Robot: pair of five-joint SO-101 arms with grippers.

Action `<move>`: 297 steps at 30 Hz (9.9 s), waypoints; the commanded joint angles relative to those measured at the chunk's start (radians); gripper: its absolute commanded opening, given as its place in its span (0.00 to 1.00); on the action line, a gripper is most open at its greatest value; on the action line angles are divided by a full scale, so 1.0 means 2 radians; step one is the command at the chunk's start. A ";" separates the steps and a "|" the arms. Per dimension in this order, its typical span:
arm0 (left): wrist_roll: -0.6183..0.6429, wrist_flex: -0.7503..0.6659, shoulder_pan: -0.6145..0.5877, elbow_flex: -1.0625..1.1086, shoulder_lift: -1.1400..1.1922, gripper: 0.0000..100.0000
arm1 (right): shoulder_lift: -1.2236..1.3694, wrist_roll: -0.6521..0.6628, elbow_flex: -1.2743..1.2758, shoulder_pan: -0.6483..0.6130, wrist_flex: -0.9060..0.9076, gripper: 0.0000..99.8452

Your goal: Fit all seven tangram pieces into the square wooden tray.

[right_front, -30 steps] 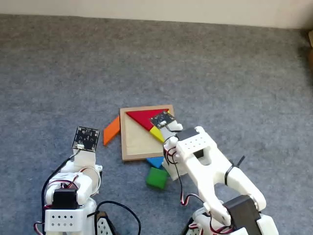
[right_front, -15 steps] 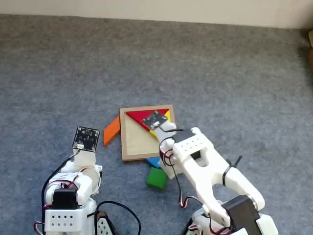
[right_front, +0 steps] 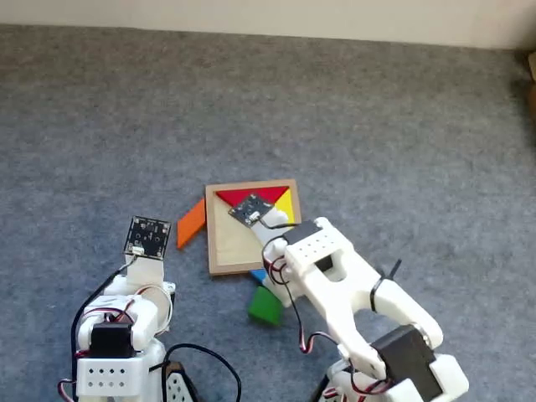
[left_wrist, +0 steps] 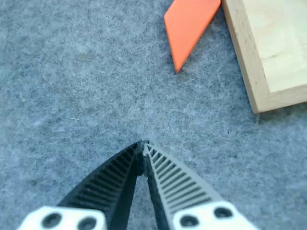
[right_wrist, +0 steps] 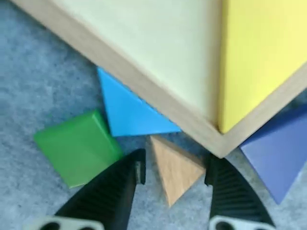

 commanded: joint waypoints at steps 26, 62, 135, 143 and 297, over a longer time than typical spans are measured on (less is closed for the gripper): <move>0.002 0.003 -0.006 0.010 -0.013 0.01 | -0.174 0.018 -0.033 0.010 0.068 0.06; 0.002 0.003 -0.006 0.010 -0.013 0.01 | -0.014 0.130 -0.078 -0.041 -0.133 0.17; 0.002 0.003 -0.006 0.010 -0.013 0.01 | -0.147 -0.410 -0.074 -0.106 0.109 0.32; 0.002 0.003 -0.006 0.010 -0.013 0.01 | -0.106 -0.466 -0.073 -0.140 0.107 0.37; 0.002 0.003 -0.006 0.010 -0.013 0.01 | 0.074 -0.205 -0.156 -0.061 -0.215 0.01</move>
